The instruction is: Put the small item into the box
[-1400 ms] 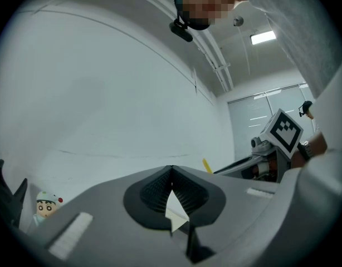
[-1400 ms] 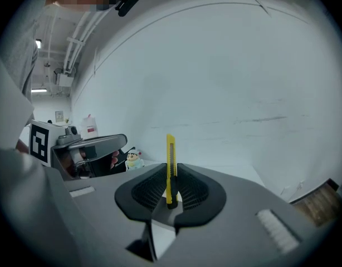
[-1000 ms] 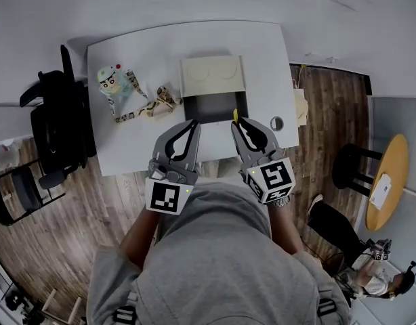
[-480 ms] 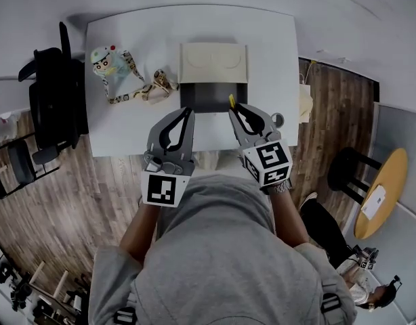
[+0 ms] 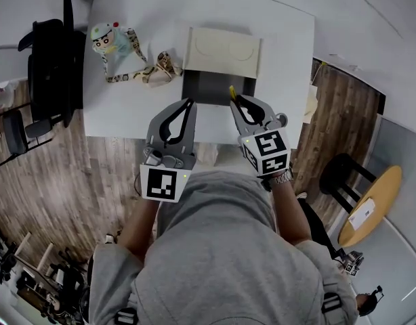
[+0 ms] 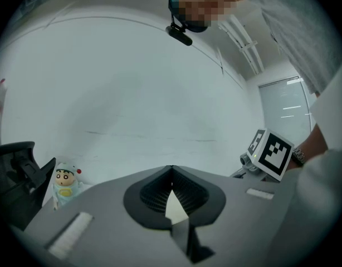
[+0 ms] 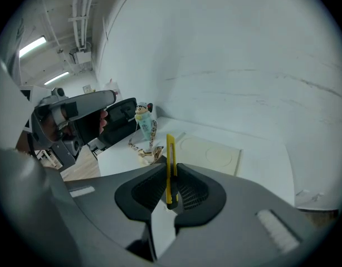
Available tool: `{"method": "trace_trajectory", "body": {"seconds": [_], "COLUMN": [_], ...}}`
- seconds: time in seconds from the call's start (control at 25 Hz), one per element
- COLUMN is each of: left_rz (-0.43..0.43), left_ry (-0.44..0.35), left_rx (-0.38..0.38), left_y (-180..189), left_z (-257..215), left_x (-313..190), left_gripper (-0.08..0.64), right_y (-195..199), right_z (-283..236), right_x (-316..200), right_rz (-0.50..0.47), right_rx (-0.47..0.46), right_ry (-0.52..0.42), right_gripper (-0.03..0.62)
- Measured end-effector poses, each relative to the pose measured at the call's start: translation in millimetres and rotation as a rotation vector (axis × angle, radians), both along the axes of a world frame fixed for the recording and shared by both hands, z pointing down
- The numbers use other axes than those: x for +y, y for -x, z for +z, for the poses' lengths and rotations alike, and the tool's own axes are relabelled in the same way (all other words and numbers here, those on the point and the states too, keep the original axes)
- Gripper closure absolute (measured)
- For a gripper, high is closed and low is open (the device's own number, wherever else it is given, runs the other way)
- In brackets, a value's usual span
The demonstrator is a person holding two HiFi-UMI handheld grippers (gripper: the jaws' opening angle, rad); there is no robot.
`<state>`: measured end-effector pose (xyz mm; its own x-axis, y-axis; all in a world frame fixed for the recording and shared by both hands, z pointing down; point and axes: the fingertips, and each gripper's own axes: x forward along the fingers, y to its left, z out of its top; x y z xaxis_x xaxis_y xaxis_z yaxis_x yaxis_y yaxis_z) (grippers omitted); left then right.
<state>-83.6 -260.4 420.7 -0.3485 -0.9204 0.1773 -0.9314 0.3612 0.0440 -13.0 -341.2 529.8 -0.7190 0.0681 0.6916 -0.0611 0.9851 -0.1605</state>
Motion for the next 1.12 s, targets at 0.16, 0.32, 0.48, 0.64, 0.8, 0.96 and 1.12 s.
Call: {"method": "trace_trajectory", "body": {"seconds": [0.16,0.32,0.48,0.64,0.8,0.96,1.12], "left_rz": [-0.036,-0.069,-0.103,-0.146,-0.185,-0.221,-0.249], "left_ry": [0.000,-0.004,0.003,0.014,0.021,0.023,0.022], "left_rx": [0.001,-0.002,0.007,0.019,0.020,0.024,0.030], "left_y": [5.1,11.6,18.7,24.0,31.8,39.7,44.9], "left_z": [6.1,10.1,16.9,20.3,25.3,29.6,31.8], "left_x": [-1.0,-1.5,5.1,13.5,20.5,25.7,28.5], "left_gripper": [0.557,0.557,0.557,0.557,0.557,0.557,0.557], "right_y": [4.8,11.3,20.0,23.6,25.8,30.7,34.2], "right_z": [18.8,36.6,52.3,64.2,79.6,91.4,103.7], "right_x": [2.3,5.4,12.4,17.6,21.3,23.0,24.6], "right_rz": [-0.036,-0.094,-0.158,-0.207,-0.246,-0.281,-0.321], "right_rx": [0.036,0.074,0.109,0.148,0.188,0.211,0.242], "right_ry": [0.016,-0.006,-0.039,-0.059,-0.050,-0.056,-0.081], "right_gripper": [0.518,0.518,0.518,0.518,0.518,0.518,0.518]}}
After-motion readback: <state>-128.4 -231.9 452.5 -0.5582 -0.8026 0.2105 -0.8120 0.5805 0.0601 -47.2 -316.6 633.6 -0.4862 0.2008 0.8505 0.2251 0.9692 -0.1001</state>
